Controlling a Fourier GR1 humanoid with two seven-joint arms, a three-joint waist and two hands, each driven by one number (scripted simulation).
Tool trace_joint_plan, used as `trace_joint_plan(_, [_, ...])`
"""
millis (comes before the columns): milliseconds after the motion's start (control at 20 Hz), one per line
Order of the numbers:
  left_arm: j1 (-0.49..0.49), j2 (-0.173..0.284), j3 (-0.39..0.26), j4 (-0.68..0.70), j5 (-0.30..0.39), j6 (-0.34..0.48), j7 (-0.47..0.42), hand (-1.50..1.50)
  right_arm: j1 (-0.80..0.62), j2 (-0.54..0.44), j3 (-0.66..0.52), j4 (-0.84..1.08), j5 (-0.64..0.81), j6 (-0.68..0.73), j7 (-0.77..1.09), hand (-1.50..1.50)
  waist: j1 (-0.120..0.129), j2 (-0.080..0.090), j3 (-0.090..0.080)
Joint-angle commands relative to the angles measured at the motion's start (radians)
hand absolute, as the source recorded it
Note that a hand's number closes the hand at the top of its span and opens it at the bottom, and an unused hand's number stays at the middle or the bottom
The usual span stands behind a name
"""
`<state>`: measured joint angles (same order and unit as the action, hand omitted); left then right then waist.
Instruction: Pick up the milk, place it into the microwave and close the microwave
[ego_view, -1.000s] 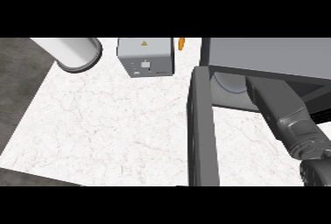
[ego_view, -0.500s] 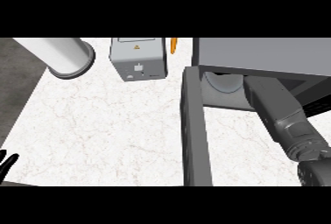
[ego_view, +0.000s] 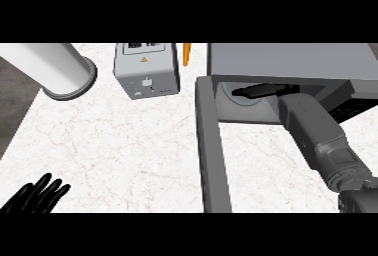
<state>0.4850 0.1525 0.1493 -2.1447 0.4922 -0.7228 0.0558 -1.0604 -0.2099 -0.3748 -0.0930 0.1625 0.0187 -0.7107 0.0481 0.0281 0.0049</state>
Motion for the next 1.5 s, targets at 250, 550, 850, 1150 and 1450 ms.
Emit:
trace_joint_plan(250, [-0.071,-0.079,-0.097,0.093,-0.258,-0.036,-0.069,-1.50,0.163,0.073,-0.023,-0.065,-0.065,0.205,-0.101,-1.50,-0.047,-0.031,-0.005])
trace_joint_plan(550, [-0.174,-0.094,-0.121,0.229,-0.355,-0.013,-0.097,-1.50,0.322,0.123,0.054,-0.139,-0.030,0.239,-0.128,-1.50,-0.081,-0.042,-0.007])
trace_joint_plan(850, [-0.258,-0.115,-0.147,0.300,-0.457,0.035,-0.126,1.50,0.516,0.125,0.089,-0.232,-0.018,0.195,-0.169,-1.50,-0.113,-0.050,-0.010])
trace_joint_plan(1150, [-0.320,-0.142,-0.245,0.386,-0.600,0.086,-0.149,1.50,0.720,0.048,0.102,-0.408,-0.047,0.275,-0.203,-1.50,-0.114,-0.047,-0.010])
trace_joint_plan(1450, [-0.447,-0.152,-0.304,0.481,-0.681,0.131,-0.188,1.50,0.945,0.013,0.108,-0.651,-0.116,0.352,-0.156,-1.50,-0.109,-0.041,-0.010])
